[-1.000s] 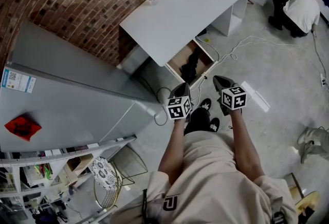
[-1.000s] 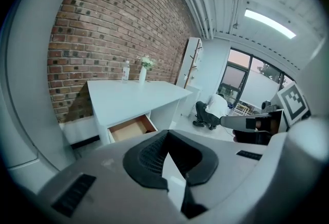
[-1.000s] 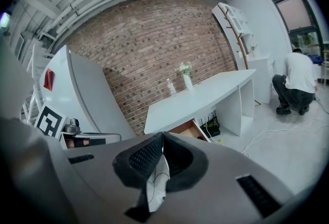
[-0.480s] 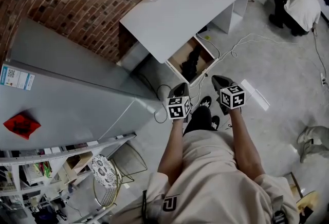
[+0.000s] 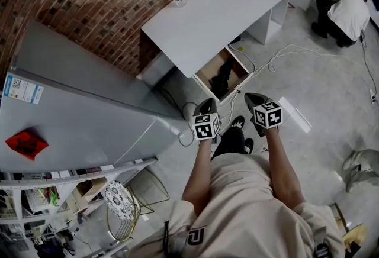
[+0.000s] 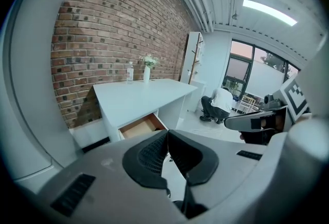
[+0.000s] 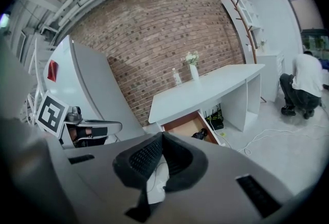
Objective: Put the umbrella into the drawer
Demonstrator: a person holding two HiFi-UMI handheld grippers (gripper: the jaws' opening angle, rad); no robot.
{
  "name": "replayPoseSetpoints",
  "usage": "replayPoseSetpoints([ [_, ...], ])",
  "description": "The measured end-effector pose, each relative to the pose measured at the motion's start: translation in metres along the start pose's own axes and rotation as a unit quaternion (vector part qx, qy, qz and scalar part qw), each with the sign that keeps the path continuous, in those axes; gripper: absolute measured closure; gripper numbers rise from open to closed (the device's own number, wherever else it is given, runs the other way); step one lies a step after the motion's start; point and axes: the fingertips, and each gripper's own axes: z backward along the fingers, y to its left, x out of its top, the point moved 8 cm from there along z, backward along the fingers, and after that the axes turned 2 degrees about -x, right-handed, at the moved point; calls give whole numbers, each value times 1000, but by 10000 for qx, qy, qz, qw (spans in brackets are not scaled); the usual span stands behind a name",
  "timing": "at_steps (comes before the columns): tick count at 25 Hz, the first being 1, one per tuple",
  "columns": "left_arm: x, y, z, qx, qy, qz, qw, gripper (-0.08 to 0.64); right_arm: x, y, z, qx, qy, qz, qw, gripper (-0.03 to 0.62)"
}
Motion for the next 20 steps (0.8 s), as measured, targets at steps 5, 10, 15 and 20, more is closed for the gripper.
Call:
replayPoseSetpoints([
  [5, 0, 0, -3, 66, 11, -46, 10000, 551, -1, -4, 0, -24, 3, -12, 10000, 525],
  [10, 0, 1, -6, 126, 0, 11, 9999, 551, -2, -5, 3, -142, 43, 78, 9999, 525],
  [15, -7, -3, -6, 122, 21, -13, 9999, 551, -5, -9, 8, -192, -21, 42, 9998, 525],
  [20, -6, -1, -4, 163, -19, 39, 9999, 551, -6, 0, 9, -34, -88, 265, 9996, 525],
])
